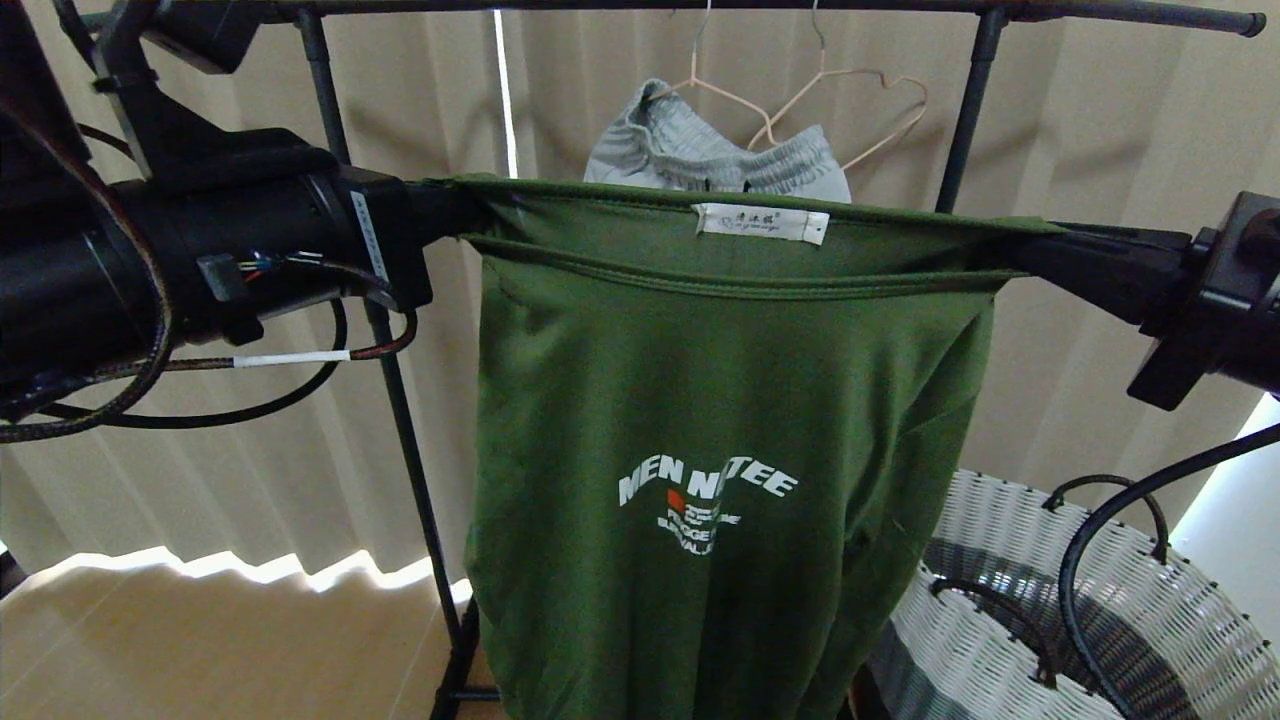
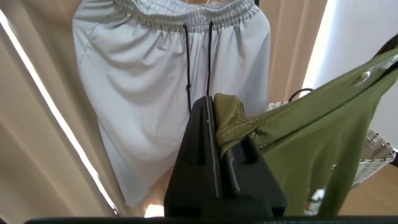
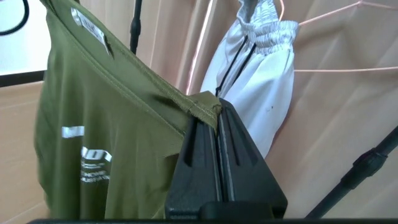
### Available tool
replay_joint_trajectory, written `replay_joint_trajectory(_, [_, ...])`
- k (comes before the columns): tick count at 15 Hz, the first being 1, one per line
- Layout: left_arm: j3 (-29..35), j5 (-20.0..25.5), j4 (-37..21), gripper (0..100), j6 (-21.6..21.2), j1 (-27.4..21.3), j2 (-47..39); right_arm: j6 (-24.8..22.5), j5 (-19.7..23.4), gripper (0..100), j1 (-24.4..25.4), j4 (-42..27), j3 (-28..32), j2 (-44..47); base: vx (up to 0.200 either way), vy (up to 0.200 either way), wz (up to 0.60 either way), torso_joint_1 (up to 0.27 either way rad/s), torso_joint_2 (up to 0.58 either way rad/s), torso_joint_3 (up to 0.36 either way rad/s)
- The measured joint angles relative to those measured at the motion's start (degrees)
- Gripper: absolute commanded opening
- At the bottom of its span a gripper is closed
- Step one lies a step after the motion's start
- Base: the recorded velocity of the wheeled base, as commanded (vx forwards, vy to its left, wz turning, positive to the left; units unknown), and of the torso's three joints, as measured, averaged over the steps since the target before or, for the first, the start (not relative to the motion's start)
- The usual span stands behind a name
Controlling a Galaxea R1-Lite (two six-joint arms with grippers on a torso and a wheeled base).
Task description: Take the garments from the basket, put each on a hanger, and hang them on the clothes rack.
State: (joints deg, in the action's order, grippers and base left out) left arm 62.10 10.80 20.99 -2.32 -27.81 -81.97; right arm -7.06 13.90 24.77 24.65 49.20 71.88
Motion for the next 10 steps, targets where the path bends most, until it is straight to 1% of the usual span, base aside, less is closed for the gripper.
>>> replay_joint_trajectory(1, [0.0,0.0,-0.1,0,0.0,-0.1,0.1,0.9,0.0,100,0.0,0.0,-0.1,0.0,0.0,0.0,0.0,0.0,0.0,0.0])
replay_joint_trajectory(4, [-0.5,-0.4,-0.5,0,0.0,0.0,0.3,2.7,0.1,100,0.0,0.5,-1.7,-0.1,0.0,0.0,0.0,0.0,0.0,0.0])
replay_joint_trajectory(5, [-1.3,-1.4,-0.5,0,0.0,0.0,0.3,2.9,0.1,100,0.1,0.8,-3.1,-0.2,0.0,0.0,0.0,0.0,0.0,0.0])
replay_joint_trajectory(7, [-3.7,-5.6,-1.0,0,0.0,0.2,0.2,4.2,0.2,100,1.9,0.9,-7.2,-0.9,0.0,0.0,0.0,0.0,0.0,0.0])
replay_joint_trajectory(8, [-4.5,-8.5,-2.4,0,-0.1,0.4,0.2,6.0,0.2,100,3.4,1.0,-8.4,-1.4,0.0,0.0,0.0,0.0,0.0,0.0])
replay_joint_trajectory(9, [-4.9,-10.3,-4.0,0,-0.1,0.5,0.0,6.9,0.3,100,4.3,1.0,-9.1,-1.8,0.0,0.0,0.0,0.0,0.0,0.0])
replay_joint_trajectory(10, [-5.0,-11.1,-4.8,0,-0.1,0.7,-0.1,7.0,0.4,100,4.9,1.1,-9.7,-2.1,0.0,0.0,0.0,0.0,0.0,0.0])
